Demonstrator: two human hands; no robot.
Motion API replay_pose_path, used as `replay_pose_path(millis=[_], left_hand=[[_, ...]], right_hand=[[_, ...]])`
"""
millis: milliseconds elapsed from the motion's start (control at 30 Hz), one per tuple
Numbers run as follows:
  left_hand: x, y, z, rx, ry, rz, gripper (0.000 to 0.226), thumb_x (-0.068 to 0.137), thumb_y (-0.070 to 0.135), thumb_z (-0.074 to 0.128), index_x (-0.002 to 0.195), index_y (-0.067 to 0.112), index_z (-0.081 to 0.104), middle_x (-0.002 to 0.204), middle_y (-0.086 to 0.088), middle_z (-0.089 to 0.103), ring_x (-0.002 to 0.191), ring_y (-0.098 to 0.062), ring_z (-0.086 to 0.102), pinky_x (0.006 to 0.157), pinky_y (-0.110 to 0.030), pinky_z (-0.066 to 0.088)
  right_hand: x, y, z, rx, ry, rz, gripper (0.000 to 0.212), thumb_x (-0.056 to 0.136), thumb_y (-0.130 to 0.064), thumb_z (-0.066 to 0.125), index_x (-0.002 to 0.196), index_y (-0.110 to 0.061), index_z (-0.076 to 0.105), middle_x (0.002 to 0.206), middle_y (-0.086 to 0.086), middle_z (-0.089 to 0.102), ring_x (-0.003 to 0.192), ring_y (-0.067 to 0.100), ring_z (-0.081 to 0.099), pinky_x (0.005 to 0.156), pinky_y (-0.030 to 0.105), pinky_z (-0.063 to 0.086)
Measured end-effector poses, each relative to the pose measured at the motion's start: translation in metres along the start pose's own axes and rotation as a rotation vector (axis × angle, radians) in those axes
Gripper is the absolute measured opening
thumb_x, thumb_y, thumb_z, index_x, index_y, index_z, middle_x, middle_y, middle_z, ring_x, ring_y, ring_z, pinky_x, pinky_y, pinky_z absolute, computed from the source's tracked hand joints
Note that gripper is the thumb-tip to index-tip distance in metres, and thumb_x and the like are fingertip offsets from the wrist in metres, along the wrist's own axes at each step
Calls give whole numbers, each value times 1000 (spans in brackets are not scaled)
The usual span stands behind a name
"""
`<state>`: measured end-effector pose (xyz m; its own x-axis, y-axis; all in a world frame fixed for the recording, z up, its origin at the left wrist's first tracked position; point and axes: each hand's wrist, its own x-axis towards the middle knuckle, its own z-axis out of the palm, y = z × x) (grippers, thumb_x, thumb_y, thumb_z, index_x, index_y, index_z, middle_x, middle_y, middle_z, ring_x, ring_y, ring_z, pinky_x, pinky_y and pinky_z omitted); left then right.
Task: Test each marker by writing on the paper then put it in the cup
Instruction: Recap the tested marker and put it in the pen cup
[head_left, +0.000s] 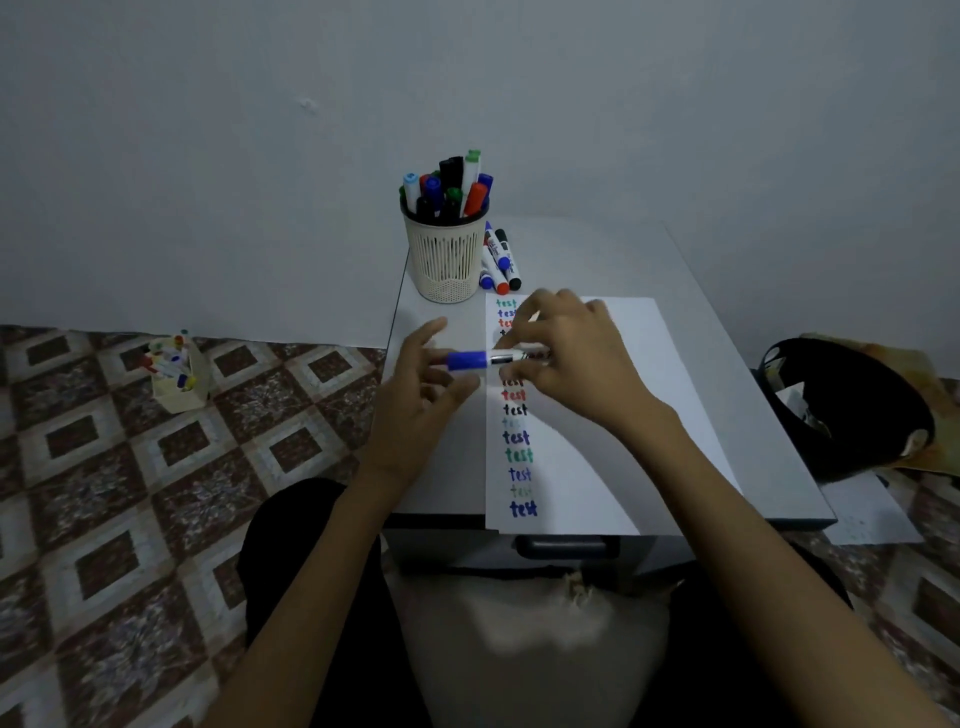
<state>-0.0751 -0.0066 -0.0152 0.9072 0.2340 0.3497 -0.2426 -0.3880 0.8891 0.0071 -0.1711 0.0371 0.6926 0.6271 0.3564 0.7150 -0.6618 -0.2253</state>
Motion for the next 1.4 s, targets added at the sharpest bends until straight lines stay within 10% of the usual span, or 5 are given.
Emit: replay_pose_path(millis=[233,433,1100,1300,1400], left_hand=[[-11,-7,10,499,-316,57,87,74,76,44,144,29,22,144,13,35,130,2,25,116,-38,9],[-10,-10,11,799,-483,131,102,69,87,21,149,27,3,156,8,0,140,1,-9,114,-44,-14],[-6,-11,7,735,-526,141,97,72,84,25,148,27,8,154,10,-5,138,5,-15,111,-42,-21],[-5,-9,7,744,-526,138,96,73,83,26,148,25,9,153,10,-6,137,7,-16,111,-44,-20],[-6,-8,6,749,-535,143,96,73,82,27,148,24,10,153,10,-5,137,8,-16,111,-44,-21]], right_hand=[[86,14,-25,356,504,149,28,84,-17,70,111,-11,64,90,1,67,75,11,61,72,26,53],[159,-7,-35,605,777,17,72,86,-6,64,146,-6,26,80,1,61,60,9,65,60,31,59],[196,21,0,139,346,-34,36,85,-34,66,117,-20,58,96,-2,66,92,14,54,74,31,48],[177,54,14,488,730,234,31,90,0,44,110,-14,64,102,4,63,95,14,56,73,17,43],[154,79,41,447,277,460,38,82,3,49,115,-13,58,105,5,61,94,18,58,72,28,47]])
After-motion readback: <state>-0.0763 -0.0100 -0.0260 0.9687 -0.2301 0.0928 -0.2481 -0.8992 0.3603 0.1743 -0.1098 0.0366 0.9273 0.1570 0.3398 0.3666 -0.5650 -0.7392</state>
